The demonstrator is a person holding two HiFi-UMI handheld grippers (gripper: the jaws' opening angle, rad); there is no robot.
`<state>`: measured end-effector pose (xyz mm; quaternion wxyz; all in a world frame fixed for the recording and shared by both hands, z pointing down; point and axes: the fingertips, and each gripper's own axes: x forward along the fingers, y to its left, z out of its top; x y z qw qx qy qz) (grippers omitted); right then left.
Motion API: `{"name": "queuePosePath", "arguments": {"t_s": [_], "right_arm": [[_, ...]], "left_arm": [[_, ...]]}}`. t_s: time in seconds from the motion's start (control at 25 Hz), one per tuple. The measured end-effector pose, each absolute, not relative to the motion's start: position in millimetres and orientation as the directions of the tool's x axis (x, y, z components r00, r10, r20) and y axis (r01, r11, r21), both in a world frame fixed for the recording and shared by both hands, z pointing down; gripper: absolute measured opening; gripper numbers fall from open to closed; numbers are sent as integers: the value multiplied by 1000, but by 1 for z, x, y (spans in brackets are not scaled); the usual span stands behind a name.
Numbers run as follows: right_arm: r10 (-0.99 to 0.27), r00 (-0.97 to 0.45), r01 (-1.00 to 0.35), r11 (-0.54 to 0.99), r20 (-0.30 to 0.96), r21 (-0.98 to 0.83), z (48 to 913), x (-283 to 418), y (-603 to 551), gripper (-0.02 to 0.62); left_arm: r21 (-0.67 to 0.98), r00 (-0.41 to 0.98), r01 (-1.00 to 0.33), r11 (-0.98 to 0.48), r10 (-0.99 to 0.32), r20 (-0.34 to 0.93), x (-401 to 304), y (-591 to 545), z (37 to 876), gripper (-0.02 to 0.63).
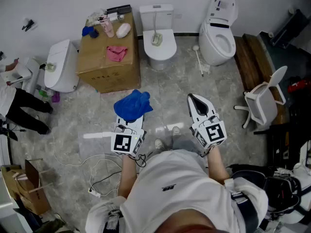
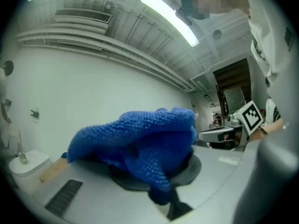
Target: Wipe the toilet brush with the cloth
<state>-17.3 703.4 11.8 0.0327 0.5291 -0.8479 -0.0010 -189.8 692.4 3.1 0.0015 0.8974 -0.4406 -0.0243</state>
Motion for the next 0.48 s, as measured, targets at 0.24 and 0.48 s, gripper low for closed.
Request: {"name": "queuePosePath", "arguments": {"t_s": [0.24, 0.48], "right_arm": [[-910, -413, -909, 414, 41, 54, 11, -21, 705, -5], [-922, -383, -920, 386, 60, 68, 20, -19, 685, -5]], "left_arm": [[28, 619, -784, -620, -784, -35, -192, 692, 9, 66], [26, 613, -789, -613, -790, -33, -188, 667, 15, 66]]}}
